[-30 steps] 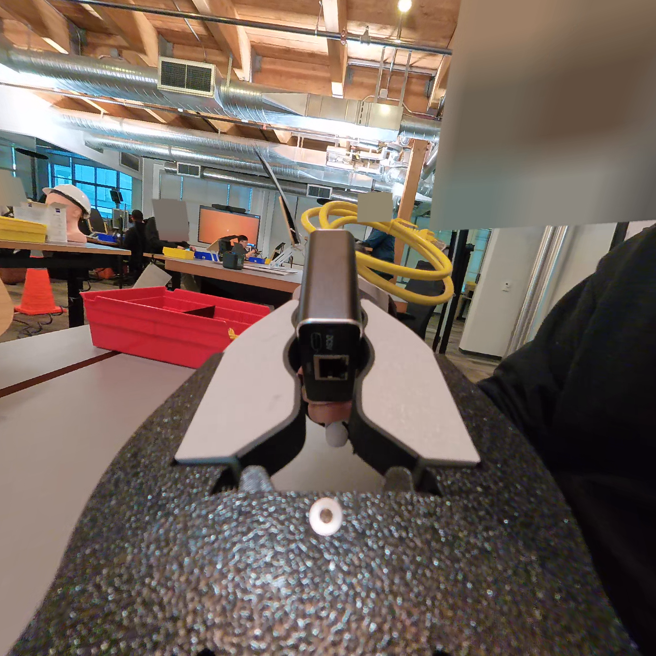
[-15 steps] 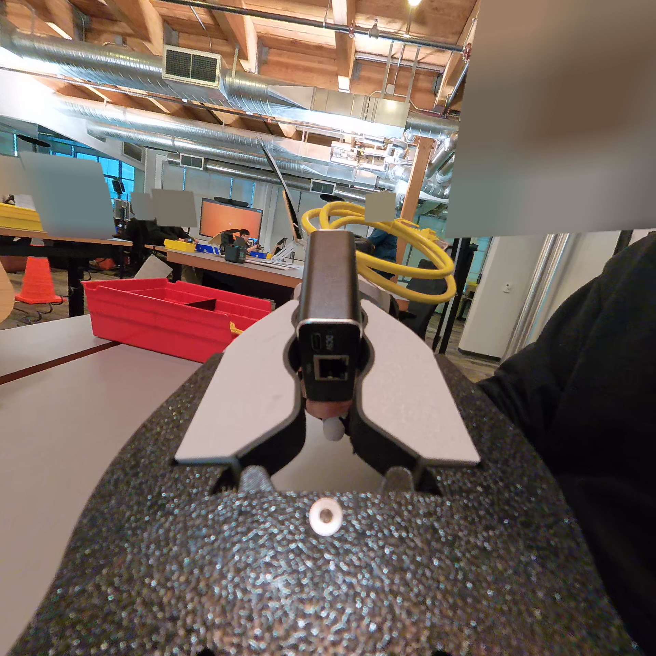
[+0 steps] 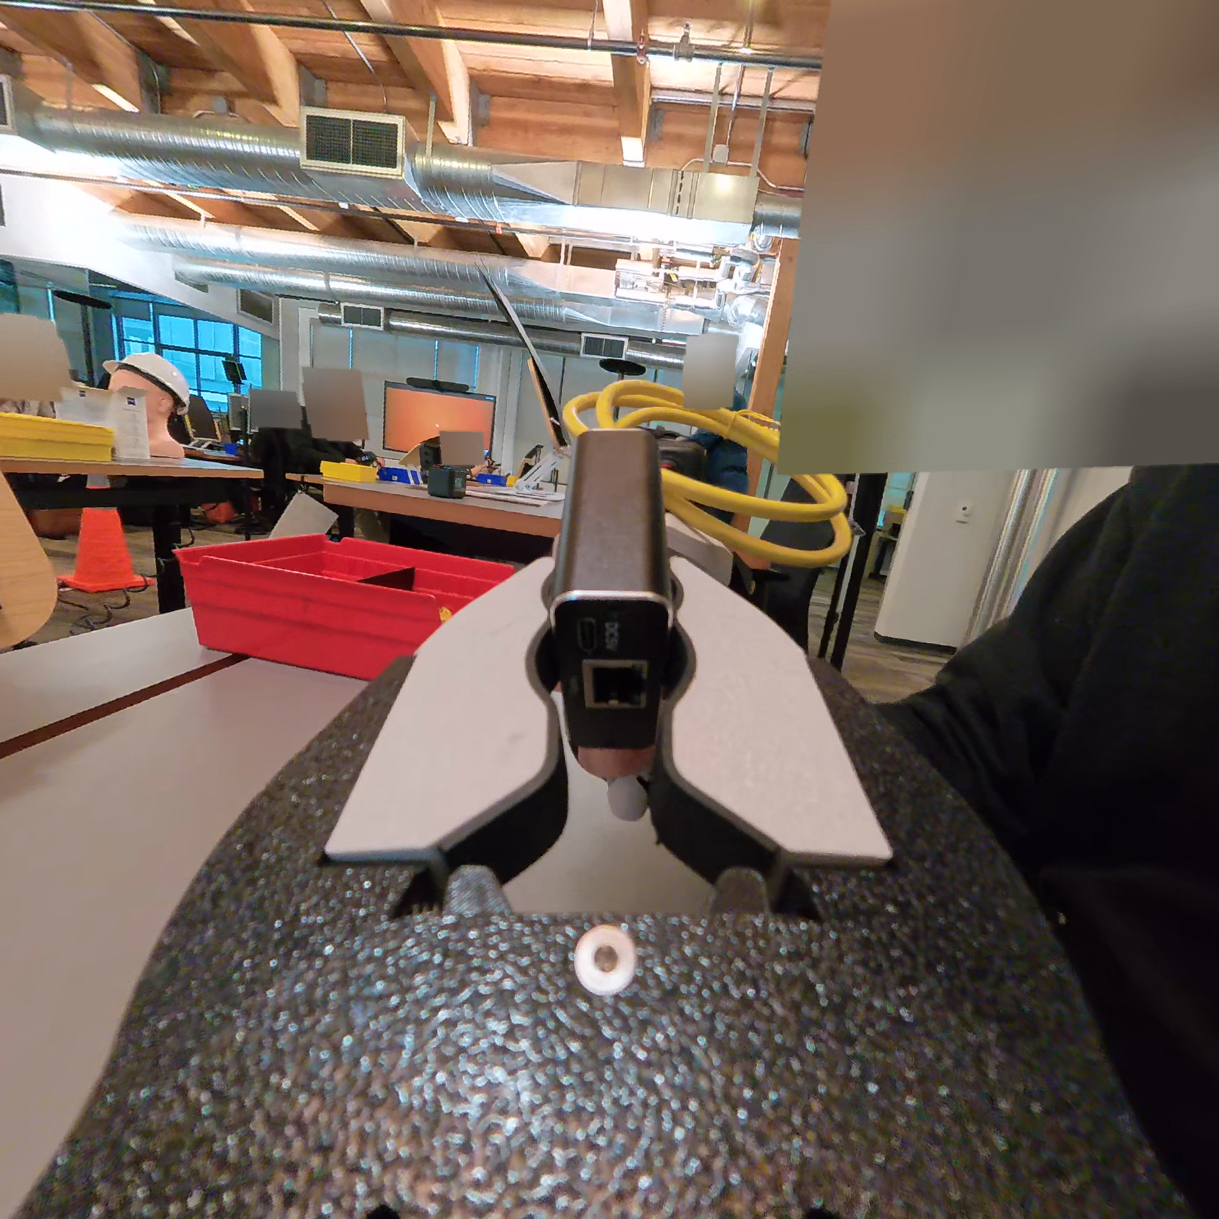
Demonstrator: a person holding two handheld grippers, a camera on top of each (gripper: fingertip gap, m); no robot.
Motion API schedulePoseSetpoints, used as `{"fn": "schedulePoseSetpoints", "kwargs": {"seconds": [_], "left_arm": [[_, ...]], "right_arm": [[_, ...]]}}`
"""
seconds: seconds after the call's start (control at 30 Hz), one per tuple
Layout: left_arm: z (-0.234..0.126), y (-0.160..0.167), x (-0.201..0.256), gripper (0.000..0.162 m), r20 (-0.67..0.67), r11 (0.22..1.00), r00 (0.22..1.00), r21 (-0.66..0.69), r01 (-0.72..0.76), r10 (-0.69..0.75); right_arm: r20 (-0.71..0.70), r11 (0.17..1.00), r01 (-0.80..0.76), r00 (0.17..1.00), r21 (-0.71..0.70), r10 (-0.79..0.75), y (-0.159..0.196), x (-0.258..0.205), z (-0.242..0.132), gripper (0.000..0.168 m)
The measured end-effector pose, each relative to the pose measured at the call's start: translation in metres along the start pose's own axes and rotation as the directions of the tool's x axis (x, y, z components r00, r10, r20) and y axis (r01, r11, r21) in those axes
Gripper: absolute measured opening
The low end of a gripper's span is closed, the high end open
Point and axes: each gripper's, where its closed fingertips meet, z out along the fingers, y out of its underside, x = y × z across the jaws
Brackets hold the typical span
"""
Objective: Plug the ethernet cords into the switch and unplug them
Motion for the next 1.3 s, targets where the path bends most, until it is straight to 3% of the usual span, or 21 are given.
{"fn": "schedulePoseSetpoints", "kwargs": {"seconds": [0.33,0.93,1.3], "left_arm": [[0.002,-0.004,0.004,0.026,0.016,0.998,0.999,0.046,-0.031,0.030],[0.008,0.001,0.012,0.026,0.003,0.994,1.000,0.101,-0.030,0.030],[0.011,0.001,0.011,0.026,0.076,0.990,0.994,0.111,-0.086,0.078]], "right_arm": [[0.027,0.988,-0.082,0.997,0.133,0.079,-0.008,-0.003,0.002,0.014],[0.031,0.980,-0.051,0.998,0.193,0.046,-0.014,-0.011,0.004,0.016],[0.042,0.944,-0.158,0.987,0.289,0.153,-0.019,-0.009,0.004,0.016]]}}
